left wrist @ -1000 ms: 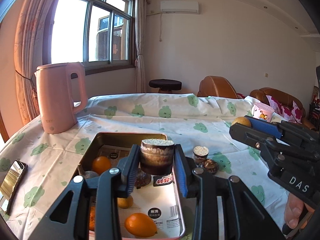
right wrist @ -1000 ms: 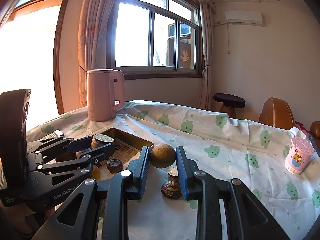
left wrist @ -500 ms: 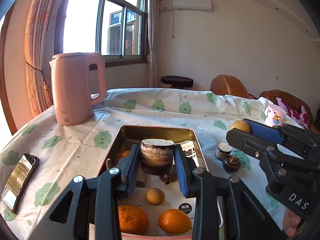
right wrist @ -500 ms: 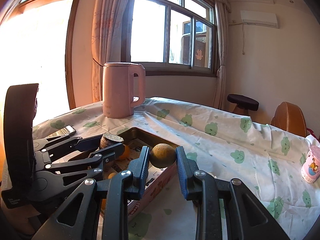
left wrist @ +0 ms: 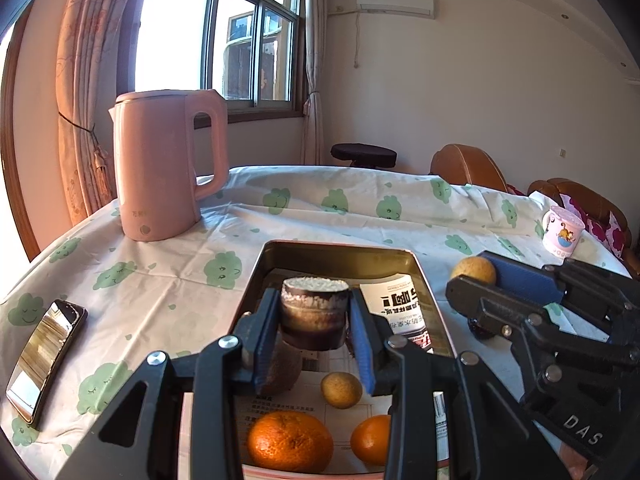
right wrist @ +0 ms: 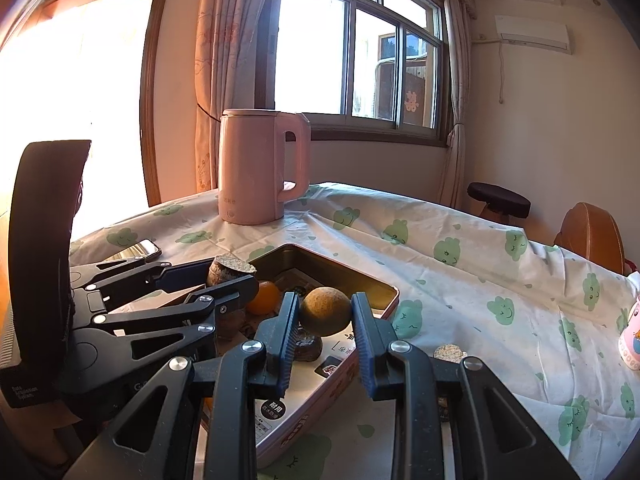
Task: Organize fruits
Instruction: 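Lower and open the right tool over the tin box while the left tool releases the cup there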
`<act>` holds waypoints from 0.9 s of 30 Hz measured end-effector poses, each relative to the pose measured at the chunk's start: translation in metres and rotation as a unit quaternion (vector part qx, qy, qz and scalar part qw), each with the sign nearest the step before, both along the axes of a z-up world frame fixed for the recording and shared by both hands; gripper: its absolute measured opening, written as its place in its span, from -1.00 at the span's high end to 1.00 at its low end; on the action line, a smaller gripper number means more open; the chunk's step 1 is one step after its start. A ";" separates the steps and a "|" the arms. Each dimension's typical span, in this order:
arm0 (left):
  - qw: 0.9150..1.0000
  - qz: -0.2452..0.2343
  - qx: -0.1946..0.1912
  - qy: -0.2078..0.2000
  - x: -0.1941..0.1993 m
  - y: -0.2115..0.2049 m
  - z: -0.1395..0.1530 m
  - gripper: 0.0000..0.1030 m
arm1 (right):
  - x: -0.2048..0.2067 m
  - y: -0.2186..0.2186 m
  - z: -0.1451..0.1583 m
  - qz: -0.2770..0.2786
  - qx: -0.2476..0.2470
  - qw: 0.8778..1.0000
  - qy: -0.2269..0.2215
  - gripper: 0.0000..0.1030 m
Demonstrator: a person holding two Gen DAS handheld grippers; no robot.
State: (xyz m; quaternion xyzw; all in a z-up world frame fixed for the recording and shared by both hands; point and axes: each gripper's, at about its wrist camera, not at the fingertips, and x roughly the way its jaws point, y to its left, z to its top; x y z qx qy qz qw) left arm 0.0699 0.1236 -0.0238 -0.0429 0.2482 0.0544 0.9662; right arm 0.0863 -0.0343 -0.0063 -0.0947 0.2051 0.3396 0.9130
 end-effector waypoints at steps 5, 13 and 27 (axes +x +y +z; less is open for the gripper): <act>1.000 0.000 -0.001 0.004 0.002 0.004 -0.001 0.30 | 0.001 0.006 -0.003 0.004 -0.005 1.000 0.004 0.44; 1.000 0.004 -0.005 0.013 0.005 0.009 -0.006 0.30 | 0.007 0.014 -0.010 0.005 -0.010 1.000 0.021 0.44; 1.000 0.004 -0.007 0.026 0.009 0.011 -0.008 0.30 | 0.011 0.023 -0.023 0.014 -0.023 0.999 0.041 0.44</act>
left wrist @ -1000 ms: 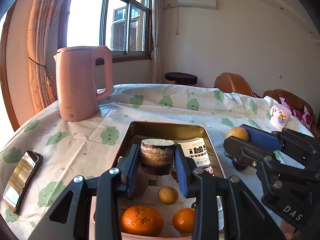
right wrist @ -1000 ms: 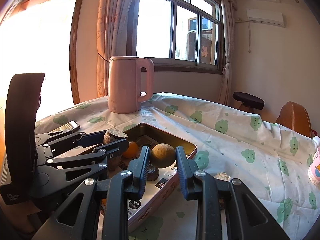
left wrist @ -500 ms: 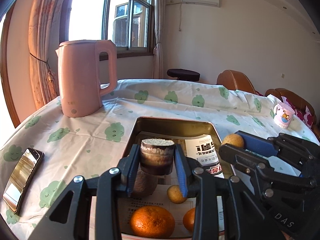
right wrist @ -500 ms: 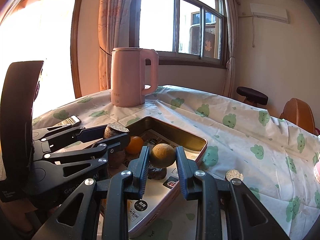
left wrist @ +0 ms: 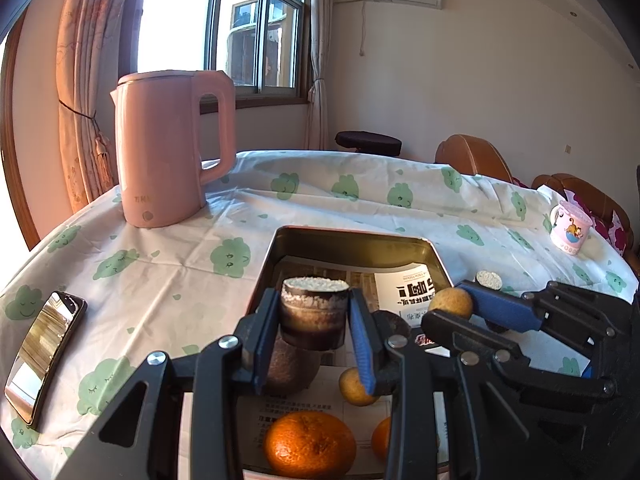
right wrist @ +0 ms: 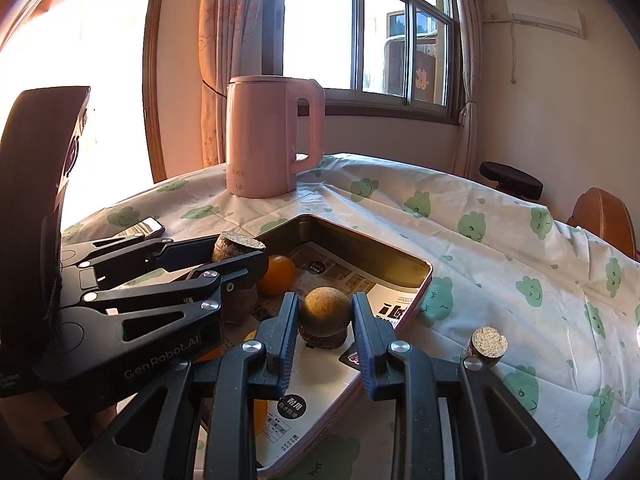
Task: Organize fruits
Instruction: 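Lower and open the right tool over the tin box while the left tool releases the cup there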
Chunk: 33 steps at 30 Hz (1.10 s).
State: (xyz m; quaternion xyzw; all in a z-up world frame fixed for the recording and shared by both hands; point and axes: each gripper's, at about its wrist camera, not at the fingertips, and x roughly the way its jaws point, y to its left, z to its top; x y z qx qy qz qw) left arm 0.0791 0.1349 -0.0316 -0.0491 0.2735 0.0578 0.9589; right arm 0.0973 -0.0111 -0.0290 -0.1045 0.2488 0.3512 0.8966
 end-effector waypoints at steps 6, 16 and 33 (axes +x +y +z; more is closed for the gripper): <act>1.000 -0.001 0.001 0.008 0.003 0.000 -0.002 0.30 | 0.004 0.001 -0.004 0.001 -0.003 1.000 0.013 0.44; 1.000 -0.003 0.002 0.025 0.009 -0.001 -0.005 0.28 | 0.012 0.001 -0.009 0.005 -0.005 0.999 0.039 0.44; 1.000 0.015 0.015 -0.013 -0.007 -0.003 0.001 -0.71 | 0.012 -0.018 -0.004 -0.010 0.005 1.000 0.028 -0.05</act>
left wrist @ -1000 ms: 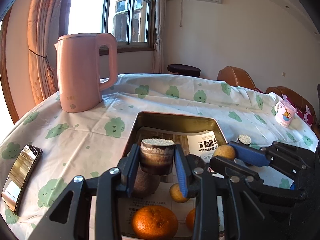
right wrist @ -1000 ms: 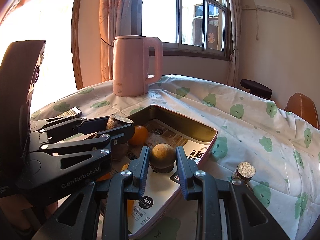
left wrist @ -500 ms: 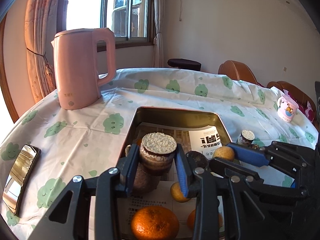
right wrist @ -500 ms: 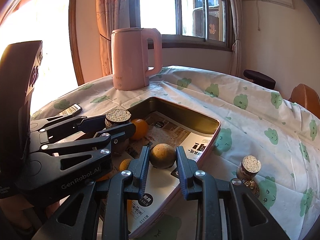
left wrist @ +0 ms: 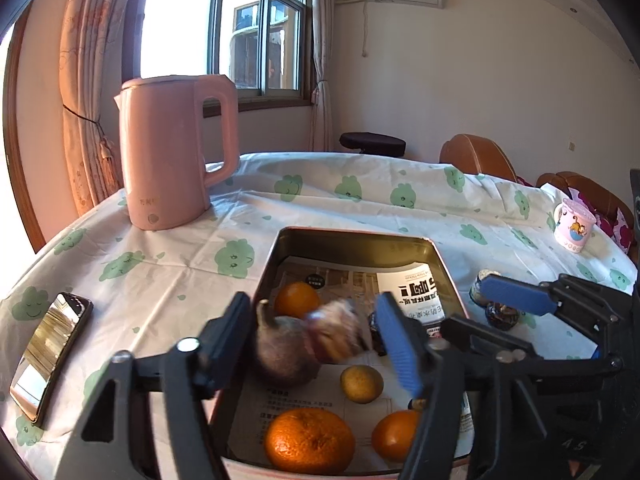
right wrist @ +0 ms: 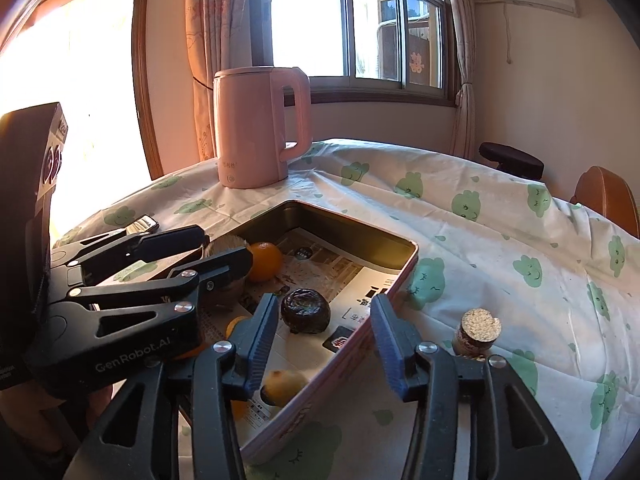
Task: Organize fruits
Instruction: 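Lower and open the right tool over the tin box while the left tool releases the cup there, then close the right tool on a white-topped brown cup while the left tool grasps a dark brown fruit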
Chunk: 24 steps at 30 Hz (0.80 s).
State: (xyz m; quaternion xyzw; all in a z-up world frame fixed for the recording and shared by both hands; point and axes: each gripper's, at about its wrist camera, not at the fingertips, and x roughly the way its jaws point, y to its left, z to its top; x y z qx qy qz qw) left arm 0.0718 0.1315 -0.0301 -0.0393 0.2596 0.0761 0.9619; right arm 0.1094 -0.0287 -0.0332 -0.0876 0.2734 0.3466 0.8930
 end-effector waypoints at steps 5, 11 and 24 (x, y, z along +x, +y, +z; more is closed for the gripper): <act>0.999 -0.003 -0.008 -0.031 -0.011 -0.003 0.011 -0.91 | -0.003 -0.039 0.009 -0.032 -0.006 0.999 -0.024 -0.13; 0.999 -0.001 -0.012 -0.038 -0.013 -0.009 0.014 -0.91 | 0.010 -0.087 0.007 -0.088 -0.042 0.995 -0.032 -0.14; 0.999 -0.020 -0.004 -0.034 -0.009 -0.030 0.015 -0.91 | 0.062 -0.051 -0.013 -0.089 -0.078 0.992 0.031 -0.14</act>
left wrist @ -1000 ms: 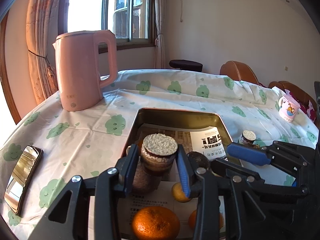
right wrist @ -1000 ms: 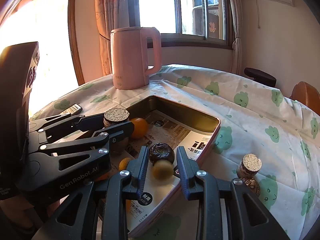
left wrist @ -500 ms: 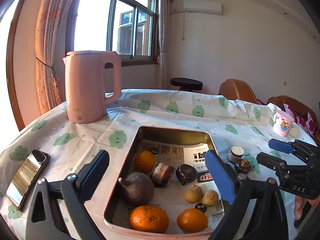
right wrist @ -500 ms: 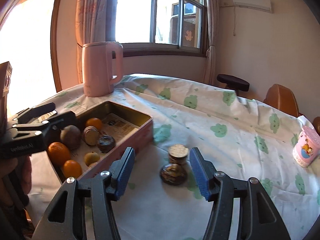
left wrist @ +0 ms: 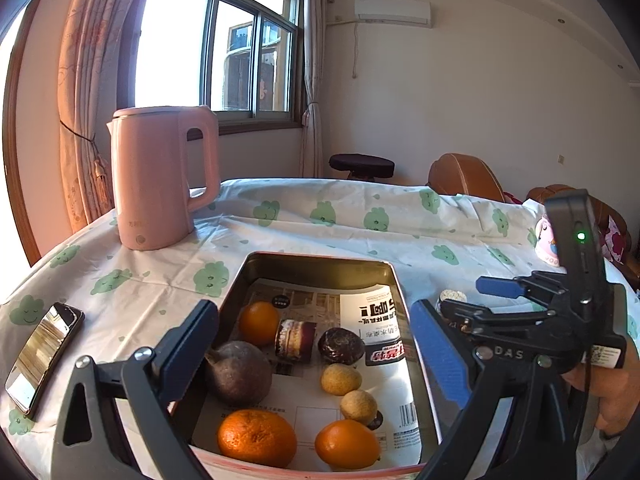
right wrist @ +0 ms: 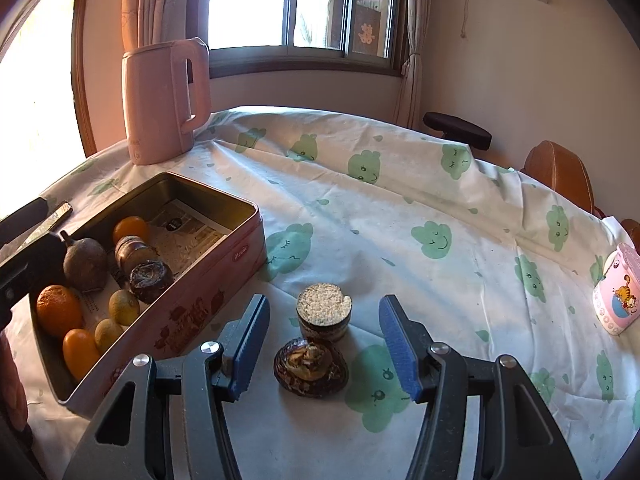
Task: Organize fruits
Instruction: 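Close the right tool on a white-topped brown cup while the left tool grasps a dark brown fruit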
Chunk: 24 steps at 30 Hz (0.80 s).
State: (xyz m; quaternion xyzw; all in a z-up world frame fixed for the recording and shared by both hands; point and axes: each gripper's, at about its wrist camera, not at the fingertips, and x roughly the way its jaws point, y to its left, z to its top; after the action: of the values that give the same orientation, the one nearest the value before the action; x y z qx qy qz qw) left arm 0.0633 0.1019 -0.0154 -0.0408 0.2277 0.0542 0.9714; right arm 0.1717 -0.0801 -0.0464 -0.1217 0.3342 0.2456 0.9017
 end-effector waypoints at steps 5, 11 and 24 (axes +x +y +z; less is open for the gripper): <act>1.000 -0.008 0.005 0.000 0.001 -0.008 0.002 -0.91 | 0.020 0.011 -0.012 -0.009 -0.017 0.999 0.035 0.33; 0.999 -0.041 0.023 -0.003 0.005 -0.037 0.011 -0.91 | 0.013 -0.014 -0.001 -0.032 0.024 0.999 0.020 0.33; 0.985 -0.142 0.033 0.096 0.062 -0.129 -0.014 -0.50 | -0.015 -0.108 0.006 -0.117 0.051 0.992 -0.008 0.32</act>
State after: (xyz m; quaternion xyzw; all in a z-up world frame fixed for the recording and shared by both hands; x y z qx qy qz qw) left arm 0.1248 -0.0272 -0.0298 0.0298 0.3219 -0.0732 0.9435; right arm 0.1568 -0.1883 -0.0402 -0.0375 0.3263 0.1540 0.9319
